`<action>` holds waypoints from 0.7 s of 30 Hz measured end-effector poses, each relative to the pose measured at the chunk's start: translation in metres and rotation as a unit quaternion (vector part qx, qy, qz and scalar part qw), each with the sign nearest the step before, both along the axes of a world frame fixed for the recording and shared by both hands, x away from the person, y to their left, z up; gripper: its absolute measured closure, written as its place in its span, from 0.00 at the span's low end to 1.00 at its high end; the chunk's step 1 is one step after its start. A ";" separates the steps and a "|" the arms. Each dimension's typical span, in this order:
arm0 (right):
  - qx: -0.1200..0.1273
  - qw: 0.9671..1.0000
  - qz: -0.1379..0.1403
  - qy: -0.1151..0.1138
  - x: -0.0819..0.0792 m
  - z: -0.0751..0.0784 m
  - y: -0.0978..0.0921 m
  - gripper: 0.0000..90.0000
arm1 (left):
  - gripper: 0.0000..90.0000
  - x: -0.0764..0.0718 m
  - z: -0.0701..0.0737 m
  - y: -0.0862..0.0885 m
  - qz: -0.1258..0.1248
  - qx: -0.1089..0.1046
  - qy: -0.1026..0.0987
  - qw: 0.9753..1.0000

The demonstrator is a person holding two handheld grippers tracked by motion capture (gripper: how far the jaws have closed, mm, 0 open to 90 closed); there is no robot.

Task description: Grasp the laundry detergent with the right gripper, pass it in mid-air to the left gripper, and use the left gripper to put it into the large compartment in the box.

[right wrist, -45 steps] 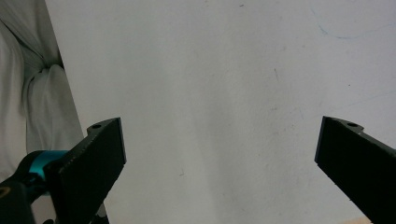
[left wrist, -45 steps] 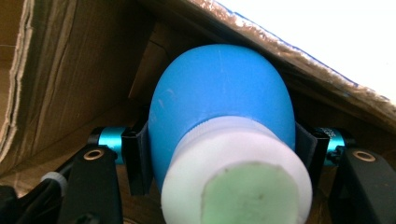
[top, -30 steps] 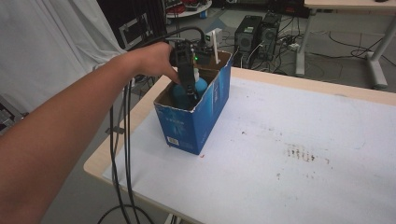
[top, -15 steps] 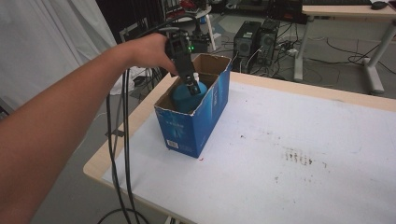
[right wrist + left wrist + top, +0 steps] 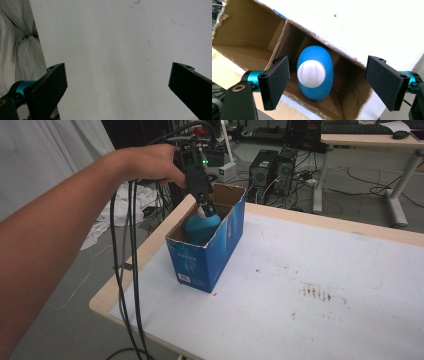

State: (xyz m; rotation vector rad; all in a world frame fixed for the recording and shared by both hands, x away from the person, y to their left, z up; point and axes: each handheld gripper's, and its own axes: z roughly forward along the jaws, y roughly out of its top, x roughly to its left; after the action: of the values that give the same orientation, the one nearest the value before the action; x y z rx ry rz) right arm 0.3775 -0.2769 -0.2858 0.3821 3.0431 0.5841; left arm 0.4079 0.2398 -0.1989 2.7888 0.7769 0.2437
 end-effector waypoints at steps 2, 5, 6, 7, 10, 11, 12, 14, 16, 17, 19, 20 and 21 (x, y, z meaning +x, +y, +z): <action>0.002 1.000 -0.002 -0.003 -0.001 0.001 -0.001 0.01 | 0.22 -0.004 0.008 -0.004 -0.027 -0.001 -0.003 1.000; 0.004 1.000 -0.002 -0.006 -0.001 0.002 -0.001 0.02 | 0.22 -0.006 0.016 -0.009 -0.034 -0.006 -0.003 0.999; 0.004 1.000 -0.002 -0.007 -0.002 0.002 -0.001 0.02 | 0.22 -0.006 0.018 -0.010 -0.028 -0.012 -0.006 1.000; 0.005 1.000 -0.003 -0.008 -0.002 0.002 -0.001 0.02 | 0.22 -0.005 0.019 -0.012 -0.021 -0.014 -0.010 1.000; 0.007 1.000 -0.001 -0.009 -0.003 0.003 0.000 0.02 | 0.22 -0.006 0.021 -0.018 -0.038 -0.017 -0.008 0.999; 0.009 1.000 -0.001 -0.010 -0.003 0.004 0.000 0.02 | 0.22 -0.007 0.021 -0.020 -0.045 -0.019 -0.007 0.999; 0.009 1.000 -0.001 -0.010 -0.004 0.004 0.000 0.02 | 0.22 -0.007 0.022 -0.022 -0.048 -0.019 -0.008 0.999; 0.009 1.000 -0.002 -0.011 -0.004 0.004 0.000 0.02 | 0.17 -0.007 0.023 -0.026 -0.046 -0.018 -0.015 0.999; 0.010 1.000 -0.002 -0.011 -0.004 0.005 -0.001 0.02 | 0.15 -0.007 0.024 -0.029 -0.055 -0.021 -0.015 0.998; 0.010 1.000 -0.002 -0.011 -0.004 0.005 -0.001 0.02 | 0.11 -0.007 0.025 -0.031 -0.051 -0.024 -0.014 0.998; 0.013 1.000 -0.002 -0.013 -0.004 0.005 -0.001 0.02 | 0.02 -0.006 0.025 -0.035 -0.042 -0.026 -0.012 0.999; 0.012 1.000 -0.003 -0.014 -0.005 0.005 0.000 0.02 | 0.02 -0.006 0.025 -0.037 -0.040 -0.025 -0.012 0.999; 0.012 1.000 -0.002 -0.015 -0.005 0.005 0.000 0.02 | 0.02 -0.006 0.025 -0.038 -0.041 -0.024 -0.012 0.999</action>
State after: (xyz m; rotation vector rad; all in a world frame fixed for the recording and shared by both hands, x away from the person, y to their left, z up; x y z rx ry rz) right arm 0.3726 -0.2772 -0.2803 0.3766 3.0088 0.6218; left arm 0.4020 0.2016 -0.1744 2.7610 0.6519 0.2393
